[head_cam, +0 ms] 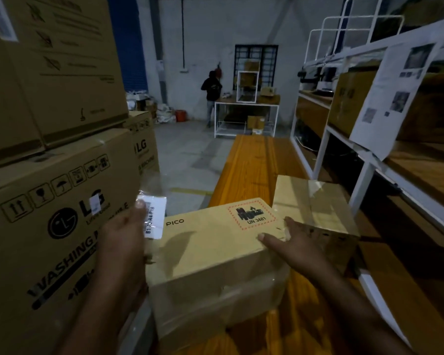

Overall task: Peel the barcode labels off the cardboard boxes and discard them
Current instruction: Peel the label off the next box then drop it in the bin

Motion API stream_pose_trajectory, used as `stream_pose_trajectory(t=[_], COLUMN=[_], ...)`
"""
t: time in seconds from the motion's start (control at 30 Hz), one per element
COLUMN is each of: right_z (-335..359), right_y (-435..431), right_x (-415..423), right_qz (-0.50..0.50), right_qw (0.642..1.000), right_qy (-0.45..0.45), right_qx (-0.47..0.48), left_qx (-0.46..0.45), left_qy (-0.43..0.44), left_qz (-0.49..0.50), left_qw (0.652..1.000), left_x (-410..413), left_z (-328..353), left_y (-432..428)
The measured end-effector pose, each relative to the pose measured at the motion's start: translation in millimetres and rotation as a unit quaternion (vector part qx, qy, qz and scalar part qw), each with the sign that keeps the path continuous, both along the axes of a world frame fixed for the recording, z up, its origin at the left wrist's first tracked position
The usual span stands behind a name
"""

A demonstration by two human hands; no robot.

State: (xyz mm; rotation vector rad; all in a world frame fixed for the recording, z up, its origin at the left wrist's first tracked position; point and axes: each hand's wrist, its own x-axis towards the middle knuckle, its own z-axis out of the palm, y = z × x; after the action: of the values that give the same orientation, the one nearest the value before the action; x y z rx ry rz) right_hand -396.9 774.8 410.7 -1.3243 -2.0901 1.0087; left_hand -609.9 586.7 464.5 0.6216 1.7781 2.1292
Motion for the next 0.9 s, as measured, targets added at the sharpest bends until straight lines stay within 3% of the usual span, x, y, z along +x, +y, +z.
stream_pose_trajectory(t=[0.17, 0.3, 0.47, 0.57, 0.73, 0.8, 0.9], right_z=[12, 39, 94, 100, 41, 16, -11], right_y=[8, 8, 0, 18, 70, 84, 97], right_x=[-1, 7, 41, 63, 91, 101, 108], right_qz=[-0.033, -0.063, -0.077, -0.116, -0.244, -0.268, -0.306], right_qw=[0.999, 0.997, 0.972, 0.953, 0.932, 0.928, 0.919], right_qy=[0.024, 0.026, 0.188, 0.247, 0.241, 0.244, 0.240], right_qx=[0.006, 0.044, 0.119, 0.129, 0.113, 0.087, 0.067], left_qx=[0.005, 0.019, 0.100, 0.196, 0.104, 0.075, 0.052], left_qy=[-0.100, -0.047, 0.042, 0.007, -0.059, -0.114, -0.125], left_qz=[0.018, 0.041, -0.018, -0.026, -0.143, -0.166, -0.191], left_qw=[0.995, 0.998, 0.994, 0.980, 0.982, 0.977, 0.972], left_x=[-16, -13, -37, -9, 23, 36, 58], left_z=[-20, 4, 36, 59, 42, 25, 9], left_y=[6, 8, 31, 68, 148, 171, 195])
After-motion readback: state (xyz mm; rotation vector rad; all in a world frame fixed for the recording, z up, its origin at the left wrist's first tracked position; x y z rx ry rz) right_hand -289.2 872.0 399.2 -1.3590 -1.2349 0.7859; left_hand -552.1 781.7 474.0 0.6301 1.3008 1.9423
